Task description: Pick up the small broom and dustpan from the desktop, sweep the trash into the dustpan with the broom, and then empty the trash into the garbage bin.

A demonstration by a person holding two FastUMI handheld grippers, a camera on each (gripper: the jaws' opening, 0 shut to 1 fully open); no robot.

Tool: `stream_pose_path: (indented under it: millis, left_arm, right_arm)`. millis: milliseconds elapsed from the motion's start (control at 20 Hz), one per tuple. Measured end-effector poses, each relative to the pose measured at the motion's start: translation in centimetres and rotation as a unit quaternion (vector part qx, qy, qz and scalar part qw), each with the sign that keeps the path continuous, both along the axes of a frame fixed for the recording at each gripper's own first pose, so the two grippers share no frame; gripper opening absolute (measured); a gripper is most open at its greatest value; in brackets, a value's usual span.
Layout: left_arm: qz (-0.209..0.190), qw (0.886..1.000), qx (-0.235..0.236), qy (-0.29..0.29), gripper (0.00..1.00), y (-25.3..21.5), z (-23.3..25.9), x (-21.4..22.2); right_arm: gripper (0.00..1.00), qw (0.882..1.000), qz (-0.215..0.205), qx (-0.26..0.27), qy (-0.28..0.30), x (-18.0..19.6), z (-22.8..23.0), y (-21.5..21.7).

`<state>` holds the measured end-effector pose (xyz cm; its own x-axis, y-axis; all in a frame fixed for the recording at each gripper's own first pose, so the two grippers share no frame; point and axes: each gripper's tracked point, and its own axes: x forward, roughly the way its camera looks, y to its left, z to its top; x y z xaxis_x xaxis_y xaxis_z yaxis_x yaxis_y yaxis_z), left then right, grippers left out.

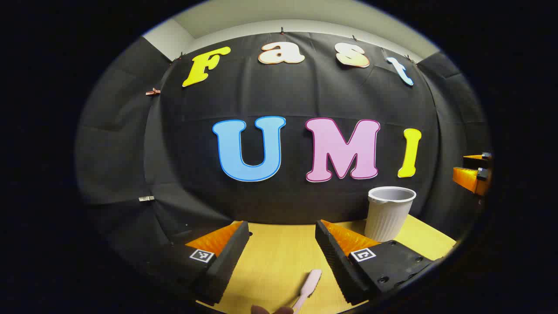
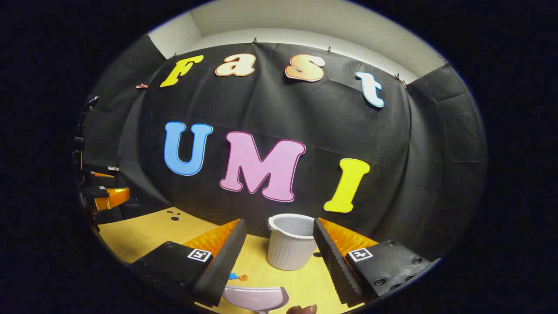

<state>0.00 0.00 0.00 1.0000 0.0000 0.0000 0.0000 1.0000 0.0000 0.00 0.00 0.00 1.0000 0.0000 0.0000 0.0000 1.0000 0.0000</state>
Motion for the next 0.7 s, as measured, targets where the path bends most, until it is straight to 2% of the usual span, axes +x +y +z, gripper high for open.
stream_pose_path:
  millis: [400,700]
  left_arm:
    - [-0.01,1.0,-0.002,0.003,0.98,-0.8,-1.2,1.8]
    - [-0.01,1.0,0.011,0.018,0.98,-1.0,-2.7,2.8]
  right_arm:
    - [0.97,1.0,-0.017,-0.007,0.022,-0.5,-2.1,-1.5]
    - [0.97,0.996,0.038,0.014,0.081,-2.3,-5.7,-0.7]
